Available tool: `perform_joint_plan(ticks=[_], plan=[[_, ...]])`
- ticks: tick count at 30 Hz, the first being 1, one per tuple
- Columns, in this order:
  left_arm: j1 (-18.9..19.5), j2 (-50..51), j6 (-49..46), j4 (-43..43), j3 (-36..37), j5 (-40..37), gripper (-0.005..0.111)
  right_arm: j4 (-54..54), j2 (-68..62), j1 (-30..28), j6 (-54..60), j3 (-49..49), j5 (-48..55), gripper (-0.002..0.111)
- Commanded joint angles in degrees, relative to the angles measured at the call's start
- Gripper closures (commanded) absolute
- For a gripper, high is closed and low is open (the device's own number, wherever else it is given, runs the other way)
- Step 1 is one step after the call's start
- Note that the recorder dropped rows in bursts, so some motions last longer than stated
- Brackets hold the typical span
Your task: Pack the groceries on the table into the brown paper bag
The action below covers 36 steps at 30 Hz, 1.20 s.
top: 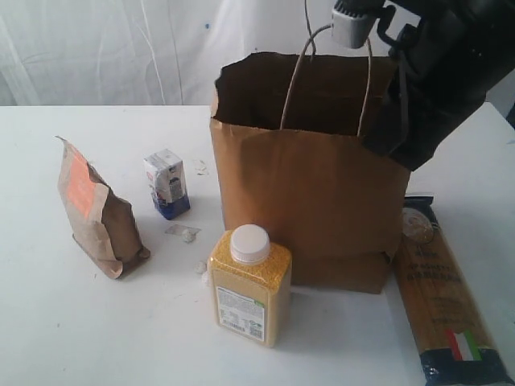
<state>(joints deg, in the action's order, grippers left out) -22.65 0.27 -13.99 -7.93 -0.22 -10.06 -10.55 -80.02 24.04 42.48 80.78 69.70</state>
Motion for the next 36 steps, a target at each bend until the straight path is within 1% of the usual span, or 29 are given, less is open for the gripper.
perform_joint_plan(ticks=[1,3,4,6,11,20,26,28,30,33,36], plan=[[0.2,-0.3,0.2,-0.3,0.2,0.0,0.107,-1.3,0.6,0.2,-0.1,-0.2,0.3,0.074],[0.2,-0.3,0.2,-0.3,0.2,0.0,0.107,-1.3,0.6,0.2,-0.1,-0.2,0.3,0.064],[0.2,-0.3,0.2,-0.3,0.2,0.0,0.107,-1.3,0.6,0.2,-0.1,-0.2,0.3,0.061],[0.2,-0.3,0.2,-0.3,0.2,0.0,0.107,-1.3,0.6,0.2,-0.1,-0.2,0.3,0.058],[0.2,-0.3,0.2,-0.3,0.2,0.0,0.107,-1.1,1.2,0.2,1.4,-0.2,0.3,0.058],[0.2,-0.3,0.2,-0.3,0.2,0.0,0.107,0.3,9.0,0.2,1.0,-0.2,-0.8,0.058],[0.2,-0.3,0.2,-0.3,0.2,0.0,0.107,0.3,15.2,0.2,-1.8,-0.2,-3.1,0.058],[0.2,-0.3,0.2,-0.3,0.2,0.0,0.107,0.3,16.8,0.2,-2.6,-0.2,-2.7,0.058],[0.2,-0.3,0.2,-0.3,0.2,0.0,0.107,0.1,18.3,0.2,-3.9,-0.2,-0.2,0.058],[0.2,-0.3,0.2,-0.3,0.2,0.0,0.107,-1.9,19.5,0.6,-4.8,-0.6,0.3,0.058],[0.2,-0.3,0.2,-0.3,0.2,0.0,0.107,-7.5,21.2,2.2,-5.7,-3.6,0.3,0.058]])
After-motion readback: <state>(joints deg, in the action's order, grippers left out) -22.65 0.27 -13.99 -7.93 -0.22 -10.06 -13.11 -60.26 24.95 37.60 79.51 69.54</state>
